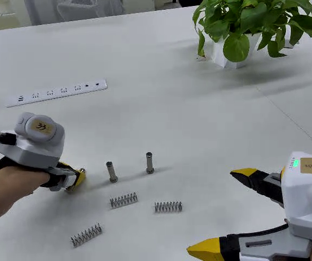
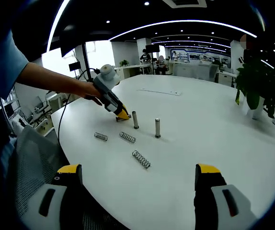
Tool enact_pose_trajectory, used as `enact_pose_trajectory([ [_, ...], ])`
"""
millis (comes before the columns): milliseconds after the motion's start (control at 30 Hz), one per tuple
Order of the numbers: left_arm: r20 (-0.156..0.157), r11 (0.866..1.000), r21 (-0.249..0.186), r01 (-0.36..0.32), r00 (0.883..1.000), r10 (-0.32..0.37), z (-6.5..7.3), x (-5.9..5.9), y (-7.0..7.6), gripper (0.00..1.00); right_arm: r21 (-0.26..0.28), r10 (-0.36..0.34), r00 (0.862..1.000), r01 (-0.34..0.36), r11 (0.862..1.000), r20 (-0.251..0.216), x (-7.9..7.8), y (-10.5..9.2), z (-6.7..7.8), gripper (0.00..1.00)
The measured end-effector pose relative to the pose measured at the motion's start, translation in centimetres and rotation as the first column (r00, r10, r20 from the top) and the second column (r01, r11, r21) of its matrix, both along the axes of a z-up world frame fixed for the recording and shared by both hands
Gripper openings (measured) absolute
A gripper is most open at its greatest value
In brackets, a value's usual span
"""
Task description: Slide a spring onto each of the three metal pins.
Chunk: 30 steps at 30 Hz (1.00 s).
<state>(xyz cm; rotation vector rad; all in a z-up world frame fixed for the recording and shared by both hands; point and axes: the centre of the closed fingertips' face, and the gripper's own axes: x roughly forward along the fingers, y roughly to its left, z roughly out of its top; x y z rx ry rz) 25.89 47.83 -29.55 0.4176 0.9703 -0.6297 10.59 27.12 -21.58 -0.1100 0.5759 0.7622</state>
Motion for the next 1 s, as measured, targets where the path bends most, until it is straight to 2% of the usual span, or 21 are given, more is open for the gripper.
enact_pose_trajectory([
  [233, -0.029, 0.999, 0.028, -0.018, 0.999, 0.019, -0.04, 0.09, 0.03, 0.15, 0.001, 0.000, 1.000, 0.000, 1.000, 0.002, -0.07, 0.05, 0.04, 0.99],
  [400, -0.050, 0.998, 0.060, -0.001, 0.999, 0.004, -0.12, 0.01, -0.12, 0.11, -0.004, 0.003, 1.000, -0.003, 1.000, 0.002, -0.15, 0.07, -0.07, 0.99],
  [433, -0.044, 0.996, 0.083, 0.022, 0.999, -0.019, -0.04, 0.04, -0.09, 0.10, -0.009, 0.005, 1.000, -0.005, 1.000, 0.002, -0.15, 0.05, -0.10, 0.99],
  [533, -0.048, 0.995, 0.093, 0.024, 0.999, -0.019, 0.10, -0.09, -0.13, 0.09, -0.016, 0.007, 1.000, -0.007, 1.000, 0.008, -0.20, 0.11, 0.05, 0.99],
  [700, -0.053, 0.998, 0.070, -0.010, 0.998, 0.014, 0.30, -0.12, 0.20, 0.08, -0.019, 0.005, 1.000, -0.005, 1.000, 0.010, -0.29, -0.01, 0.06, 0.99],
  [933, -0.038, 0.999, 0.032, -0.037, 0.999, 0.038, 0.38, -0.32, 0.36, 0.08, -0.016, 0.004, 1.000, -0.004, 1.000, 0.008, -0.40, 0.02, 0.08, 0.99],
  [1000, -0.023, 0.999, 0.020, -0.042, 0.999, 0.042, 0.37, -0.26, 0.37, 0.08, -0.017, 0.006, 1.000, -0.006, 1.000, 0.006, -0.44, 0.06, 0.02, 0.99],
])
